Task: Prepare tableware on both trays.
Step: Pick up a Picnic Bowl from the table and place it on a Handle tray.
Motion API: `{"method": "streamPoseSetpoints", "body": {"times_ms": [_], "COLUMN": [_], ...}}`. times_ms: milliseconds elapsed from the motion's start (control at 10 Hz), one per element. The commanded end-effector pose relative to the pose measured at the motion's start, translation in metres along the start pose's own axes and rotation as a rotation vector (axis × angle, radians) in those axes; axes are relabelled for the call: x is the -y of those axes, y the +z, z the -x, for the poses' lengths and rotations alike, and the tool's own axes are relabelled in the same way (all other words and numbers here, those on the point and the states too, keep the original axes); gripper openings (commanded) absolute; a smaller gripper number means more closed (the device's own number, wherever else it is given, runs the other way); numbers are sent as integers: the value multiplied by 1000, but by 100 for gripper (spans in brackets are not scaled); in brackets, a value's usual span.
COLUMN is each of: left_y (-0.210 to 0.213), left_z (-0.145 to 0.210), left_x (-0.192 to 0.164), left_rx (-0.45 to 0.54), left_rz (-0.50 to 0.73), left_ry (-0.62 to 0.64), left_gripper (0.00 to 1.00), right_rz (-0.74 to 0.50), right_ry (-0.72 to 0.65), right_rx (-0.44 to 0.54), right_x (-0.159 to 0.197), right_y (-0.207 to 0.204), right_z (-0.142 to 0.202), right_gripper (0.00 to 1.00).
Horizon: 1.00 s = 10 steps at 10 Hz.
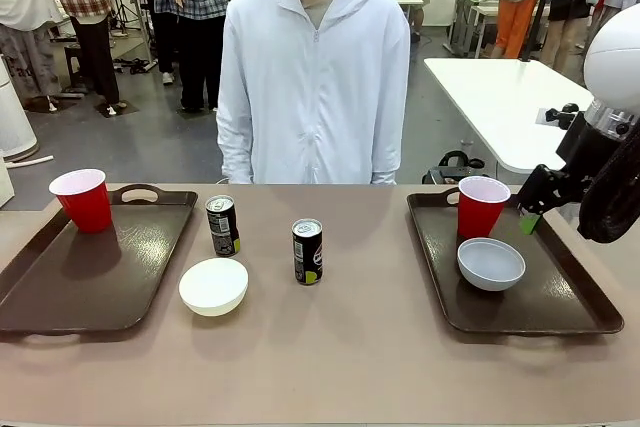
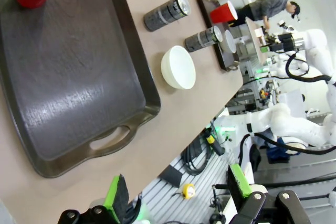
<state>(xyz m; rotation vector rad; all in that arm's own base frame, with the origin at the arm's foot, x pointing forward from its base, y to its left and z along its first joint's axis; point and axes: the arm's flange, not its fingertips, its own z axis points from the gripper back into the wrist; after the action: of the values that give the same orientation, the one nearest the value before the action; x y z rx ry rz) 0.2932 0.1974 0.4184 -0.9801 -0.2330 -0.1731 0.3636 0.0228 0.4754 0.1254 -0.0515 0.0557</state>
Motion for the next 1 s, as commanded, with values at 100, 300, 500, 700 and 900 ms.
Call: {"method": "streamPoseSetpoints", "body": {"times_ms": [100,300,500,700,900], "left_y": [1,1,14,20,-2], "left_z": [0,0,-13,-27,-37], "left_x": [3,3,18,59,115], "left_rx": [8,8,1,-61,-104], "left_rz": [8,8,-26,-208,-387], "left_ry": [13,13,-29,-100,-179], "left_gripper": [100,100,100,100,100], "right_rz": [5,0,-287,-426,-519], "right_ry": [-13,0,34,10,-24], "right_rx": [15,0,34,80,115], "right_x": [-1,0,33,91,159], "right_y": [-7,0,33,75,89], "right_z": [-1,0,29,37,33], "right_gripper": [100,100,100,100,100]}}
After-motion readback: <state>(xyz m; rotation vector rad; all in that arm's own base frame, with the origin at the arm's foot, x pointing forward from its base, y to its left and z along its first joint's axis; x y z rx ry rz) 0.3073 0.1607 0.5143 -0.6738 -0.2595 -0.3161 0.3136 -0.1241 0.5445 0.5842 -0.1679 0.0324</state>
